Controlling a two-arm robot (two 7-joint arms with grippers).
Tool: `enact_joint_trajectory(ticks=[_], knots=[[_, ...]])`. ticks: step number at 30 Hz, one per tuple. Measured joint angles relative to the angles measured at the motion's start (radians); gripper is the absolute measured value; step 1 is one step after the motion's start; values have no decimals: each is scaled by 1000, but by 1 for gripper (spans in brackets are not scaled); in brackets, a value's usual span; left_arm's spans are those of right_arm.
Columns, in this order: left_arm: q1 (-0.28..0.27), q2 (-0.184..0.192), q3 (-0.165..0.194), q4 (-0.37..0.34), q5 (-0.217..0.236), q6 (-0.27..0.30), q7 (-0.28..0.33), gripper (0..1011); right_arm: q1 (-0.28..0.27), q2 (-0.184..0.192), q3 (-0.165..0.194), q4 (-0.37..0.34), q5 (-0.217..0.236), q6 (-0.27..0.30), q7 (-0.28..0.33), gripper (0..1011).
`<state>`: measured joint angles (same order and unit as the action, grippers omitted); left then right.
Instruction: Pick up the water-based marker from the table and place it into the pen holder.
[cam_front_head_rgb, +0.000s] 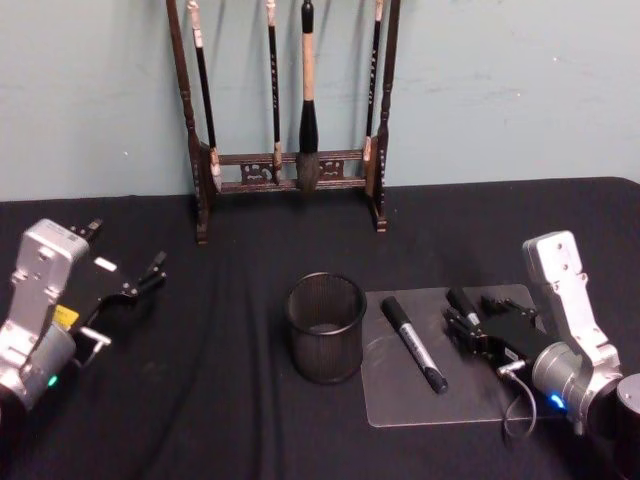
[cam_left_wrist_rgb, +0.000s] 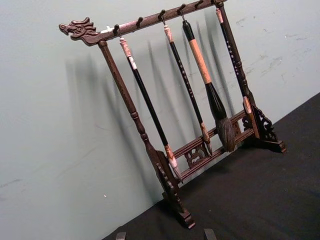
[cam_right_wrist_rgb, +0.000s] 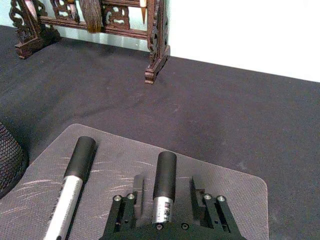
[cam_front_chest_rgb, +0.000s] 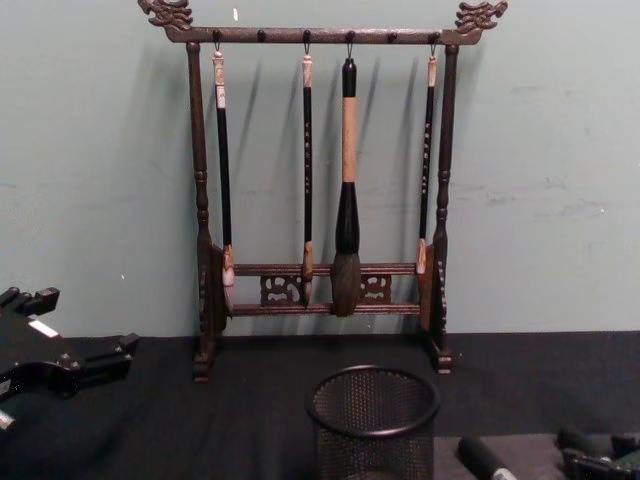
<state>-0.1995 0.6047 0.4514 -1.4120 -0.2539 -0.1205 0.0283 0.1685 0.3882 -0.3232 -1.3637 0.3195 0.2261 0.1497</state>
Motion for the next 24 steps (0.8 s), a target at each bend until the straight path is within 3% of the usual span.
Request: enact_joint_trajectory(ticks=[1,8,10,24], knots=[[0,0,0,0,0,0,0,1009,0,0,0,0,0,0,0,573],[0,0,0,0,0,0,0,1009,0,0,0,0,1,0,-1,367],[0,0,0,0,0,0,0,1009,0,0,0,0,1,0,-1,244],[0,0,0,0,0,0,0,1009,-3,-1,7,2,-2,-19,16,239]])
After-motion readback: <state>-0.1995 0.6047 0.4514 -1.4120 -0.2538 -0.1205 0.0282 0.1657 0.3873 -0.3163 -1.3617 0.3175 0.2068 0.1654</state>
